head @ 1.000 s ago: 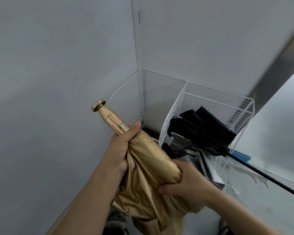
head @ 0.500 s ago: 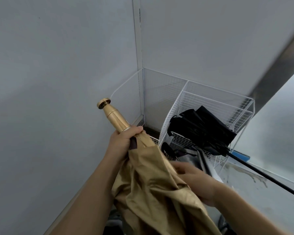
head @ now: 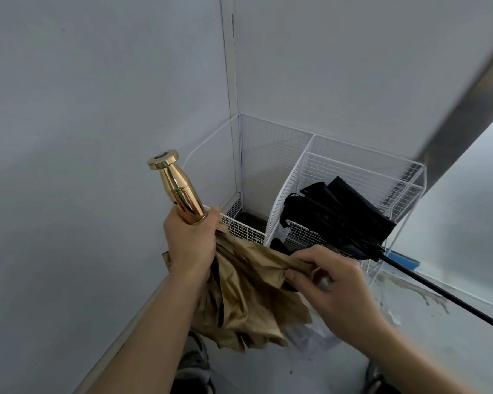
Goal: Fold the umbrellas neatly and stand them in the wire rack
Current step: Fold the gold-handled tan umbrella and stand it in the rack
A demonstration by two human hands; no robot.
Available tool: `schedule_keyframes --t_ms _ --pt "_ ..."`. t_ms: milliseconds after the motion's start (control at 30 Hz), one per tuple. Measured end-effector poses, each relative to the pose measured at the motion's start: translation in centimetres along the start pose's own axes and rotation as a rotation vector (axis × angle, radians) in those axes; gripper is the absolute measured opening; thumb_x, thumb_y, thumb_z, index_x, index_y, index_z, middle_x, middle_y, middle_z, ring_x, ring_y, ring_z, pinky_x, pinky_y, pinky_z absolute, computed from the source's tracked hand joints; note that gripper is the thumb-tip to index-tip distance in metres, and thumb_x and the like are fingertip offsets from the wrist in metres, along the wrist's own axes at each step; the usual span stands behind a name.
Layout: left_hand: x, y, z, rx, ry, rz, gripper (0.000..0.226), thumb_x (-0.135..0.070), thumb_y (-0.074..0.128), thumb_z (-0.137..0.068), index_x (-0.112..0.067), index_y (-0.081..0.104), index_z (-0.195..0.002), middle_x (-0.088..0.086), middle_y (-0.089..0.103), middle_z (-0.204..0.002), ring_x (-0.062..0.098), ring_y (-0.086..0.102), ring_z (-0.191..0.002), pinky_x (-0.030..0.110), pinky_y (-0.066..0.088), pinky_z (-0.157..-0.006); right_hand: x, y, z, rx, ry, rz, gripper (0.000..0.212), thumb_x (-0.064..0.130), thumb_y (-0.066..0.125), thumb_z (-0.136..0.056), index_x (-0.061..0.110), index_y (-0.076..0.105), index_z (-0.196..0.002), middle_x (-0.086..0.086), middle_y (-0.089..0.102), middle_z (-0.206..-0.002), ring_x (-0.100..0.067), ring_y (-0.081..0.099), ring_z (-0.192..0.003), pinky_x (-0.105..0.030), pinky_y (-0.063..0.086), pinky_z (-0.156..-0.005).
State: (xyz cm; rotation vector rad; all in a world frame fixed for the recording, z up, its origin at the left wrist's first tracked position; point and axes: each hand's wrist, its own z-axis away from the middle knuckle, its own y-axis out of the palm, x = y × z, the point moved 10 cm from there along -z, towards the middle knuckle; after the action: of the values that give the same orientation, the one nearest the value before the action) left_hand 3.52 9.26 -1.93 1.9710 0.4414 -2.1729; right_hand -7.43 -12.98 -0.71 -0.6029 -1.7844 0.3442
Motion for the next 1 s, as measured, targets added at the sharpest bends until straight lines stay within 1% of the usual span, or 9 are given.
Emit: schedule_keyframes --t_ms 200,300,400,500,633,700,833,933,1000 --pt "-1.6 0.5 0.8 0.038 0.185 -0.142 0.029 -0.013 0.071 -0.087 -0.027 0.048 -0.075 -0.007 0.052 -0.073 0.009 0.052 -0.068 0.019 0.04 -0.064 -0.1 1.8 0.6 0.183 0.003 0.257 0.043 0.041 0.066 -0.086 0.048 0.052 -0.126 0.036 0.057 -0.089 0.01 0.056 -0.081 -0.014 0.047 -0.069" --pt "-2.2 0.7 1.0 0.06 0.259 -0.194 0.02 -0.015 0.071 -0.088 -0.018 0.051 -0.082 -0.008 0.052 -0.074 0.01 0.053 -0.069 0.013 0.042 -0.06 -1.8 0.7 -0.3 0.108 0.159 0.114 0.017 0.026 0.078 -0.081 0.034 0.073 -0.094 0.018 0.068 -0.078 -0.001 0.061 -0.073 -0.03 0.052 -0.069" --pt "-2.4 0.7 0.9 0.065 0.288 -0.213 0.019 -0.014 0.071 -0.088 -0.015 0.052 -0.088 -0.008 0.053 -0.075 0.009 0.053 -0.07 0.008 0.044 -0.06 -2.7 -1.9 -0.9 -0.092 0.252 -0.146 0.018 0.005 0.076 -0.082 0.021 0.073 -0.073 0.0 0.07 -0.066 -0.015 0.064 -0.06 -0.03 0.054 -0.06" --pt "-2.0 1.0 0.8 0.088 0.235 -0.187 0.022 -0.016 0.072 -0.087 -0.02 0.052 -0.079 -0.004 0.055 -0.075 0.009 0.054 -0.069 0.013 0.042 -0.062 -3.0 -2.2 -1.2 -0.136 0.308 -0.322 0.013 0.005 0.07 -0.087 0.012 0.071 -0.077 -0.01 0.069 -0.069 -0.022 0.064 -0.063 -0.036 0.055 -0.065" --pt "0.2 0.9 -0.1 0.09 0.018 -0.031 0.022 -0.015 0.077 -0.082 -0.017 0.056 -0.079 0.002 0.061 -0.078 0.018 0.061 -0.074 0.039 0.055 -0.075 -5.8 1.5 0.0 0.172 0.538 -0.442 0.021 0.022 0.077 -0.081 0.008 0.072 -0.096 -0.009 0.076 -0.091 -0.024 0.073 -0.088 -0.047 0.058 -0.087" --pt "0.9 0.5 -0.5 0.069 -0.058 0.041 0.022 -0.013 0.079 -0.08 -0.015 0.057 -0.081 0.007 0.063 -0.082 0.022 0.063 -0.077 0.047 0.057 -0.082 -6.4 1.4 0.1 0.16 0.563 -0.356 0.011 0.019 0.079 -0.081 0.01 0.076 -0.087 -0.013 0.076 -0.087 -0.035 0.072 -0.086 -0.056 0.057 -0.084" --pt "0.7 -0.2 -0.7 0.037 -0.059 0.062 0.021 -0.011 0.077 -0.082 -0.017 0.058 -0.086 0.007 0.064 -0.087 0.023 0.065 -0.082 0.044 0.058 -0.082 -5.5 -2.1 -1.1 -0.094 0.453 -0.277 0.008 0.012 0.076 -0.082 0.018 0.079 -0.079 -0.009 0.075 -0.076 -0.033 0.071 -0.079 -0.054 0.058 -0.079" --pt "0.5 -0.7 -1.0 0.014 -0.029 0.039 0.021 -0.011 0.076 -0.083 -0.017 0.057 -0.082 0.006 0.063 -0.085 0.023 0.064 -0.081 0.044 0.057 -0.081 -4.9 -0.4 -1.0 0.037 0.453 -0.432 0.012 0.005 0.073 -0.083 0.013 0.077 -0.091 -0.008 0.077 -0.085 -0.028 0.073 -0.086 -0.049 0.058 -0.087" --pt "0.2 -0.5 -0.9 0.029 0.01 -0.014 0.021 -0.013 0.076 -0.083 -0.017 0.056 -0.08 0.005 0.063 -0.081 0.022 0.063 -0.079 0.041 0.056 -0.078 -4.8 1.0 -0.6 0.13 0.473 -0.476 0.013 0.017 0.073 -0.08 0.011 0.077 -0.091 -0.011 0.077 -0.087 -0.031 0.073 -0.086 -0.046 0.059 -0.086"
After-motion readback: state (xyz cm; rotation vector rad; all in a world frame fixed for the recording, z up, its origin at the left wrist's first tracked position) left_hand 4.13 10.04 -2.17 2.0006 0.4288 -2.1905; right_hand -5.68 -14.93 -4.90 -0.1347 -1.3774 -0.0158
